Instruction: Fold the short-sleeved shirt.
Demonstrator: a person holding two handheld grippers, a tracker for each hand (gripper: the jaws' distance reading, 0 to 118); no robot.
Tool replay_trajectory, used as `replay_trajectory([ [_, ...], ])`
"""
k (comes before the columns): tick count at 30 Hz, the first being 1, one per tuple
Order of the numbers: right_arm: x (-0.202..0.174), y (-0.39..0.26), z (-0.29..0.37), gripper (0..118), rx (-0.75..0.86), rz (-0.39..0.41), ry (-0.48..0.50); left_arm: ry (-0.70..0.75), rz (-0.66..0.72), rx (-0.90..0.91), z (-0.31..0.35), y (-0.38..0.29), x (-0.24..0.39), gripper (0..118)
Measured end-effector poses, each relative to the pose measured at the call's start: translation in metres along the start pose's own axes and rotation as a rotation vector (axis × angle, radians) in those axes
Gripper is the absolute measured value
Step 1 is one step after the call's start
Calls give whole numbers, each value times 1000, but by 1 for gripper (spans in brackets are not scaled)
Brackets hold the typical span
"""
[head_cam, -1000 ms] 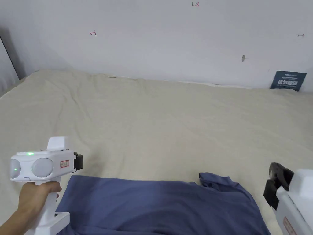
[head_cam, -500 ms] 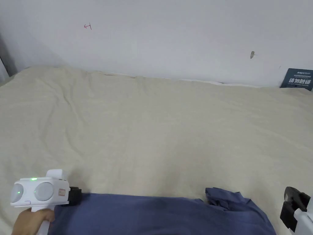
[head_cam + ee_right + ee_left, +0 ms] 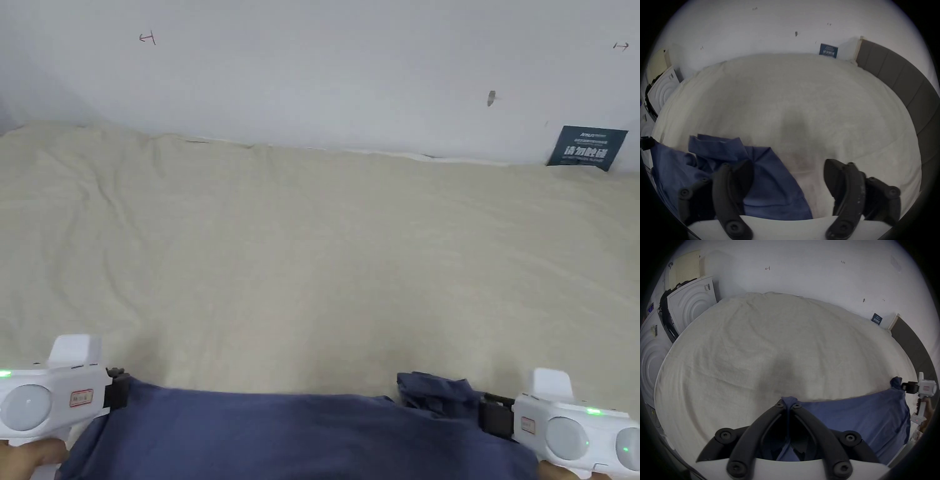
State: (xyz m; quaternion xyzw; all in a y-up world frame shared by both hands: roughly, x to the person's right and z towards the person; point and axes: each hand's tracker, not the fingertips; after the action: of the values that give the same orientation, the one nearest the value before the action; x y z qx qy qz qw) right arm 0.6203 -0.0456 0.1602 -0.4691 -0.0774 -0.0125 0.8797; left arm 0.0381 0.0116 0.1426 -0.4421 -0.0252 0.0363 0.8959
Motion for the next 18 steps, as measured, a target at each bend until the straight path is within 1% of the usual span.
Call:
replay_trajectory([
  [1,-1,0,-8,78,-24,15,8,-4,3,1,1,0,-2,4],
  [2,-3,-1,-12,74,-37,25,6,-5,10,3,8,-1,1,4],
  [3,-6,-2,-14,74,-30,27,15,-5,15,3,9,-2,1,4],
  [4,-10,-4,-6,70,-15,30,-5,-4,20,2,9,-2,1,4],
  [5,-10,-4,-3,61,-11,29,9,-3,26,4,10,-3,0,4],
  [6,-10,-3,1,30,-9,28,31,-6,31,4,9,-4,-2,4],
  [7,-13,-4,6,3,3,35,44,-5,35,3,10,-6,-2,4],
  [9,-14,-8,10,3,10,119,26,-2,43,10,14,-10,-2,4],
  [10,-16,-9,16,3,20,141,18,1,46,13,16,-11,1,4],
  [11,-16,-11,26,3,53,134,17,6,53,22,20,-13,2,4],
  [12,-16,-13,48,3,91,109,23,8,60,32,25,-15,1,4],
  [14,-10,-16,77,3,138,75,68,-8,79,37,41,-20,0,4],
  [18,0,-29,150,3,237,47,105,-10,92,65,65,-28,-7,4],
])
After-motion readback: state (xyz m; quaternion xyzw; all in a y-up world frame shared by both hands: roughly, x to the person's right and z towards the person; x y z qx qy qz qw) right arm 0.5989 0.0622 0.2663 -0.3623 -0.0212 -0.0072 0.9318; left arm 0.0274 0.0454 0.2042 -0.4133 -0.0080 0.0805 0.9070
